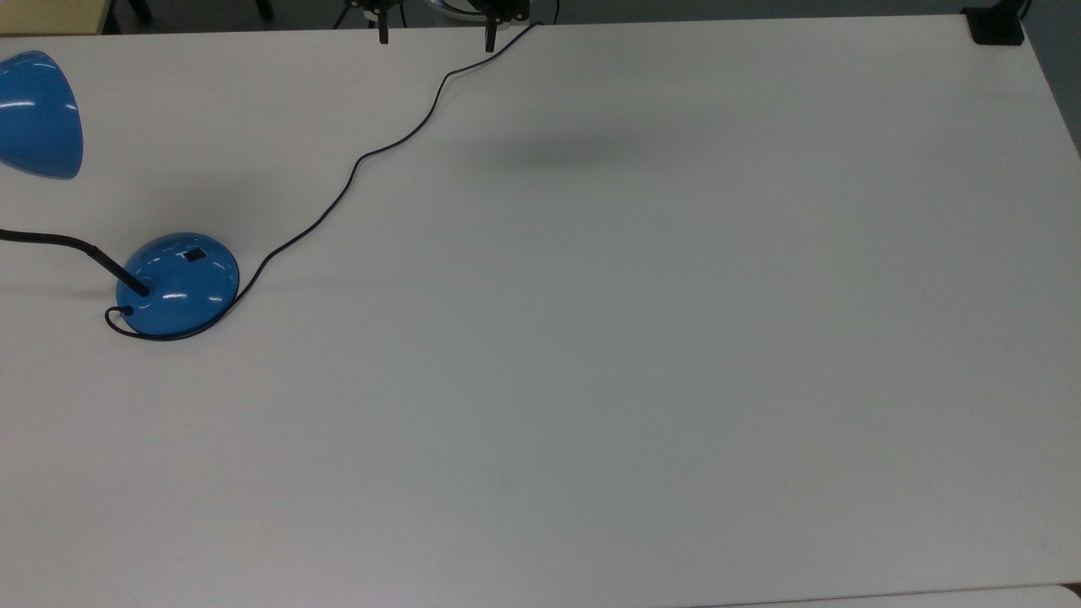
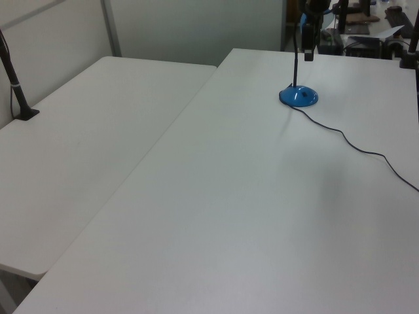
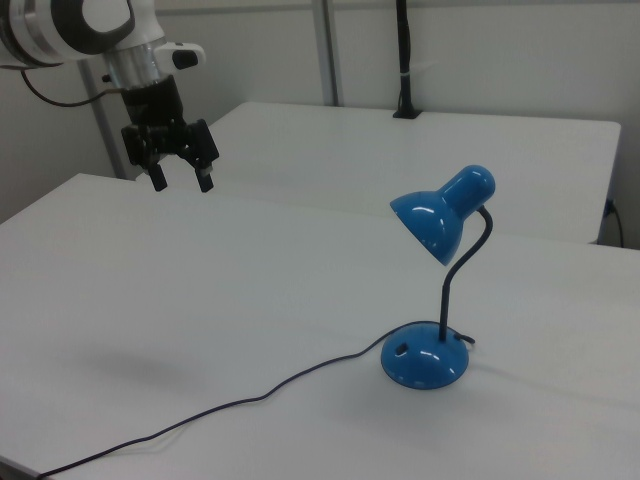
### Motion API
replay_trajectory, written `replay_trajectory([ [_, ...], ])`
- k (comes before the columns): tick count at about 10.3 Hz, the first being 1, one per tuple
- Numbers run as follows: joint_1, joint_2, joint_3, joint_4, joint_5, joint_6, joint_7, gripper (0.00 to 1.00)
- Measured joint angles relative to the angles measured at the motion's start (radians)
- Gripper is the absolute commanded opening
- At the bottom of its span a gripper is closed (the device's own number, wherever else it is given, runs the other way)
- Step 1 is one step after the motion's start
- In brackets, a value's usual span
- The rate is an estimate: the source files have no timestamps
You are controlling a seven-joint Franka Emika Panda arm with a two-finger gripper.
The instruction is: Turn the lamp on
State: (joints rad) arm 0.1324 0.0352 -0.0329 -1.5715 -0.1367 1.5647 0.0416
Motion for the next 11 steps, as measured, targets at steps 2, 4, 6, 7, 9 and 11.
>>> replay_trajectory([
  [2,0.0,0.0,0.0,0.0,0.0,0.0,-0.001,1.0],
  [4,0.0,0.0,0.0,0.0,0.0,0.0,-0.002,1.0],
  [6,0.0,0.0,0.0,0.0,0.0,0.0,-0.002,1.0],
  [7,0.0,0.0,0.0,0.0,0.0,0.0,-0.002,0.95],
  [9,0.0,0.001,0.0,0.0,0.001,0.0,-0.004,0.35],
  [11,0.002,0.005,0.002,-0.003,0.002,0.0,-0.009,0.0],
])
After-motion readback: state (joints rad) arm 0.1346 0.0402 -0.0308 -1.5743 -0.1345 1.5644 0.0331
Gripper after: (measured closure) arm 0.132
